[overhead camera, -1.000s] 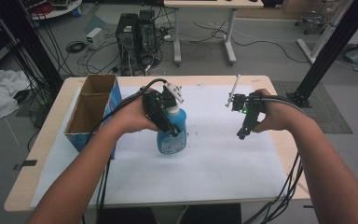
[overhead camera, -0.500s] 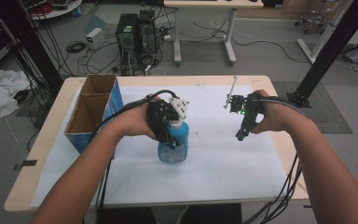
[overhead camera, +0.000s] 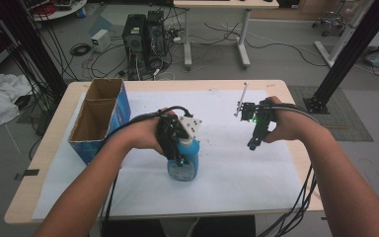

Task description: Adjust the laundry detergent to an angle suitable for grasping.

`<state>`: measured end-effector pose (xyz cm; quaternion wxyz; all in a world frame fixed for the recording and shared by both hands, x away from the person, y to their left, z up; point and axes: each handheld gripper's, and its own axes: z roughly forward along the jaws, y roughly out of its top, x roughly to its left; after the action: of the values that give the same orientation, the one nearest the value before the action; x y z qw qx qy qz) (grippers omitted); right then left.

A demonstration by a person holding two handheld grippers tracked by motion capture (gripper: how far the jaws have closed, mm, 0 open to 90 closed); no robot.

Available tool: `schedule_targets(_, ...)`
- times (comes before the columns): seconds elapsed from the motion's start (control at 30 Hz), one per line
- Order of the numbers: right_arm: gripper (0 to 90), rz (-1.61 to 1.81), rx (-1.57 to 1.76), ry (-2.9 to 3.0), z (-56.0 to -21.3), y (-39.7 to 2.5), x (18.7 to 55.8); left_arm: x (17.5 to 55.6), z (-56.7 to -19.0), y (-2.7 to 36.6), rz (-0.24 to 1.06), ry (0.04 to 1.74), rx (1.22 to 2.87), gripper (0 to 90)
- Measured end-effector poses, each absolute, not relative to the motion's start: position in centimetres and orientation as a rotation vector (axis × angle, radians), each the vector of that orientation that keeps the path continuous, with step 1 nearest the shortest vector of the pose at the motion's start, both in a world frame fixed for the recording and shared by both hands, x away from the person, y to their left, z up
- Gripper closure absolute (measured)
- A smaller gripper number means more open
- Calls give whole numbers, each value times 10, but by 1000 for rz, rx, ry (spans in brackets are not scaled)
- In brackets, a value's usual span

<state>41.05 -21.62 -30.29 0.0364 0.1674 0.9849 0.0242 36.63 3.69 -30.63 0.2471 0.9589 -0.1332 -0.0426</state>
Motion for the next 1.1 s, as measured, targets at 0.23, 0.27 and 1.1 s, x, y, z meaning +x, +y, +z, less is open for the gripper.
schedule_targets(0.23,33,82,512,3022,-303,-216,411,367,-310,36,-101,-418,2601,421)
schedule_targets(0.27,33,82,512,3022,-303,-216,411,367,-310,36,-101,-418,2601,421)
schedule_targets(1.1,33,82,506,3024,-308,-212,411,366,-320,31,-149,-562,2529,421)
